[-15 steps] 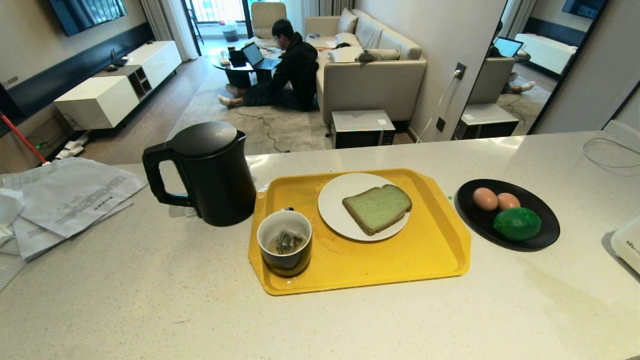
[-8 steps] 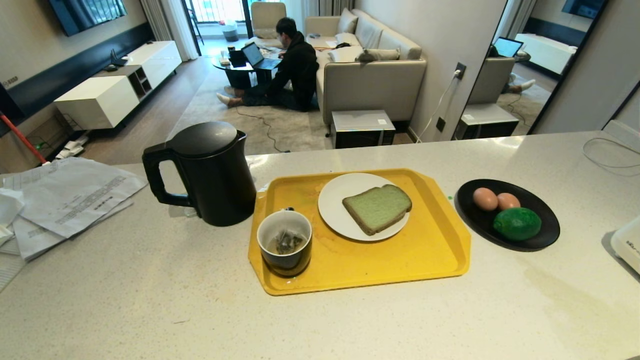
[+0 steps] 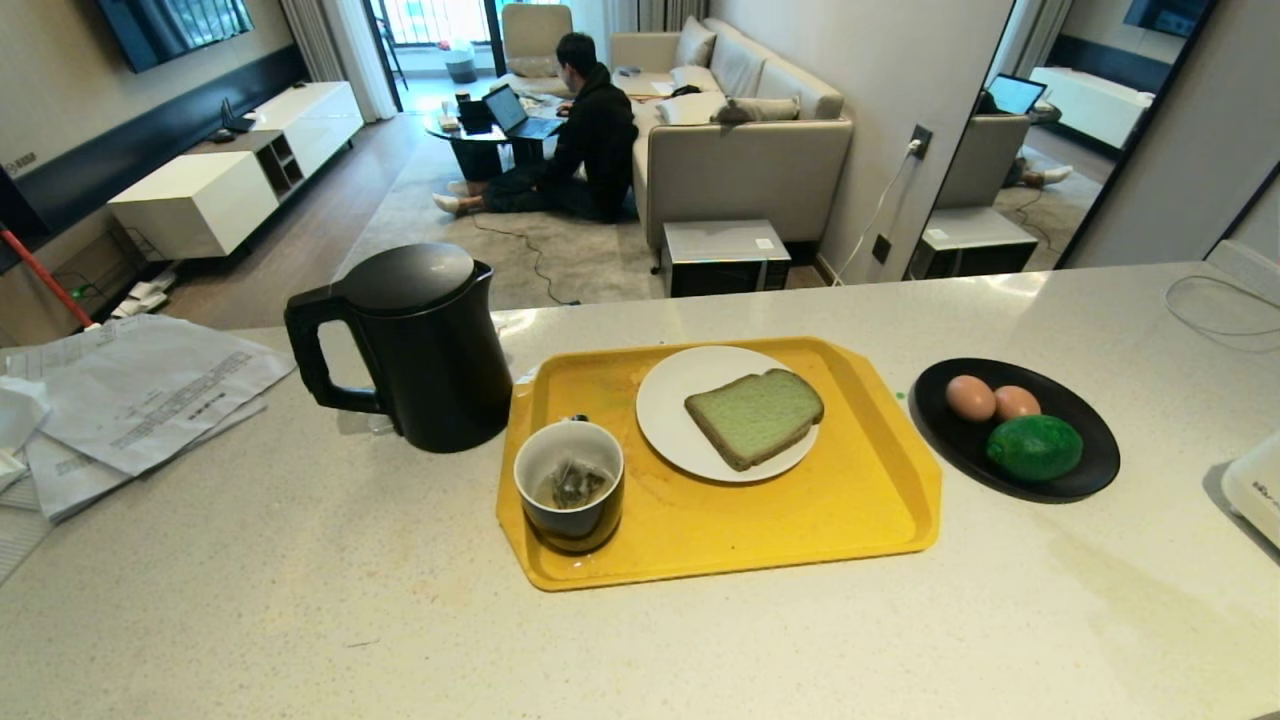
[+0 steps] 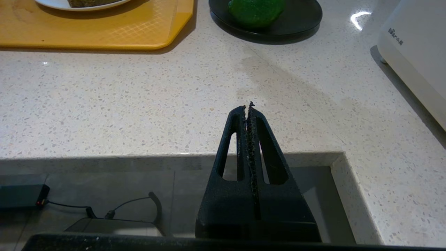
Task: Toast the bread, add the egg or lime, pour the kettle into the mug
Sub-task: Pick up the egg
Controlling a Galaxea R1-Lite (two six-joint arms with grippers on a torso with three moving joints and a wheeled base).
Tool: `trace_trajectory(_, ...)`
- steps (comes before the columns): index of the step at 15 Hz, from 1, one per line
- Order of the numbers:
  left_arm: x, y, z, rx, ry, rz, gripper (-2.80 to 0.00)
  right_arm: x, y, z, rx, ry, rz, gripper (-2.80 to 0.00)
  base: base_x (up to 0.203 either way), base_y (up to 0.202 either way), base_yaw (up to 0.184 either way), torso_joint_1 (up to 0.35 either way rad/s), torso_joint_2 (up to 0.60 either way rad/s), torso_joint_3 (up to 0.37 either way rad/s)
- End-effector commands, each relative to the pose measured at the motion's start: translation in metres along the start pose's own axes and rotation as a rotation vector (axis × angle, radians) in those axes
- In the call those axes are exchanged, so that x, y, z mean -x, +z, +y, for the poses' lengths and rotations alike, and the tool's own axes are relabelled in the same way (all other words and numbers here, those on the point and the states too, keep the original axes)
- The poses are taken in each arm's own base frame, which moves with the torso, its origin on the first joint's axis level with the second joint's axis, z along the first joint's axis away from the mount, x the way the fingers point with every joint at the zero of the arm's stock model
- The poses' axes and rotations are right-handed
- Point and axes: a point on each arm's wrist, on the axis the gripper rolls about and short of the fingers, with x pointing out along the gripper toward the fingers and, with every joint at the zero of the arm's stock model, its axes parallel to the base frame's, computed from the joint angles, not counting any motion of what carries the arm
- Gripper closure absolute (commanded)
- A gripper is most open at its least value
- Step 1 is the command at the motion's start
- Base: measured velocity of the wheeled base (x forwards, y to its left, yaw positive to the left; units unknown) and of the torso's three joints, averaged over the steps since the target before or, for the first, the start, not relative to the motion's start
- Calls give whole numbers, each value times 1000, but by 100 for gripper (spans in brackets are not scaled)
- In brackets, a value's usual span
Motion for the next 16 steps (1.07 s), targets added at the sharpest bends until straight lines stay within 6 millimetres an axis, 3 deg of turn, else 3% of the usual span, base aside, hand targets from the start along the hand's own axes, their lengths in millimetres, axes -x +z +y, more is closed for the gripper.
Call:
trace_trajectory(1,0,0,0,1,1,0,0,0,0,0,-1,1,2,0,0,0,0,0,0,0)
trace_trajectory(9,0,0,0,1,0,0,0,0,0,0,-7,-15,3,0,0,0,0,7,-7,-3)
trace_trajectory(16,0,0,0,1,1,0,0,0,0,0,-22,-19,1,0,0,0,0,199,-355,-151)
